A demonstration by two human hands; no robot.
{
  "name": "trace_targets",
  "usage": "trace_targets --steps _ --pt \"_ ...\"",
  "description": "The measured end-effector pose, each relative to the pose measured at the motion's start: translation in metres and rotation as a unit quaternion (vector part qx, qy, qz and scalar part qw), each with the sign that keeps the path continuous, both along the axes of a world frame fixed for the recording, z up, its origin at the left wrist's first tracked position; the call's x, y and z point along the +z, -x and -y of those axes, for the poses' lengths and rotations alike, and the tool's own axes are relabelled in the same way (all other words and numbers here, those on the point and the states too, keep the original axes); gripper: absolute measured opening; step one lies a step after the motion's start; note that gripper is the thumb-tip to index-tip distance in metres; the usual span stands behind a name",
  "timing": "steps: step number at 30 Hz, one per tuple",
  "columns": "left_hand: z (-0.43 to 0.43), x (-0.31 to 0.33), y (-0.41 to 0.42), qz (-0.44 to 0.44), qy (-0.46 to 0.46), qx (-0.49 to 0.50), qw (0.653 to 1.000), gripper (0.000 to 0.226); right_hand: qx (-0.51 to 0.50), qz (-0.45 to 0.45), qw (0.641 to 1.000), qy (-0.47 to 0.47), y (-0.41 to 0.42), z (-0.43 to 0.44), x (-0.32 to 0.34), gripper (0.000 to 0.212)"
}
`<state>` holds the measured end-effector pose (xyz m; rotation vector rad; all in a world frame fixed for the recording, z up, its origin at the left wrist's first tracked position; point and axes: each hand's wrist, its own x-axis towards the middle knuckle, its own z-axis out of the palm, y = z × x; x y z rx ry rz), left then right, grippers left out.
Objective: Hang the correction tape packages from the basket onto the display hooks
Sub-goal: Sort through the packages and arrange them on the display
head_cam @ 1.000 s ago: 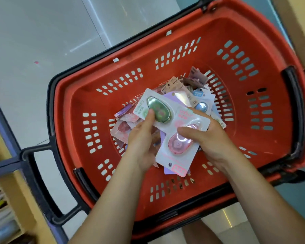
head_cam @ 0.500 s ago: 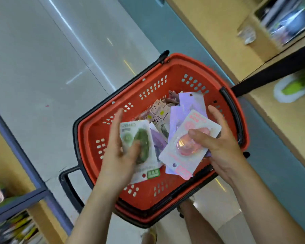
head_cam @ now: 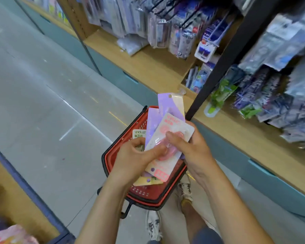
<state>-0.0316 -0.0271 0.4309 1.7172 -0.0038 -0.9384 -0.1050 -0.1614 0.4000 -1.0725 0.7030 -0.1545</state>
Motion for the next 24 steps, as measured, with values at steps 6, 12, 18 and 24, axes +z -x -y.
trace_targets --steps 6,12,18,24 --pt "0.004 0.071 0.040 -0.004 0.064 0.032 0.997 0.035 -0.138 0.044 0.985 -0.099 0.042 -0.013 0.073 0.051" --pt "0.034 0.112 0.090 0.026 0.104 0.021 0.994 0.011 -0.238 0.033 0.968 0.069 0.102 0.012 0.132 0.009" --pt "0.079 0.143 0.152 0.033 0.154 -0.025 0.987 0.013 -0.261 0.053 0.942 0.205 0.187 0.047 0.171 0.046" --pt "0.125 0.159 0.238 0.054 0.176 -0.047 0.982 0.012 -0.288 0.022 0.896 0.338 0.307 0.101 0.180 0.063"
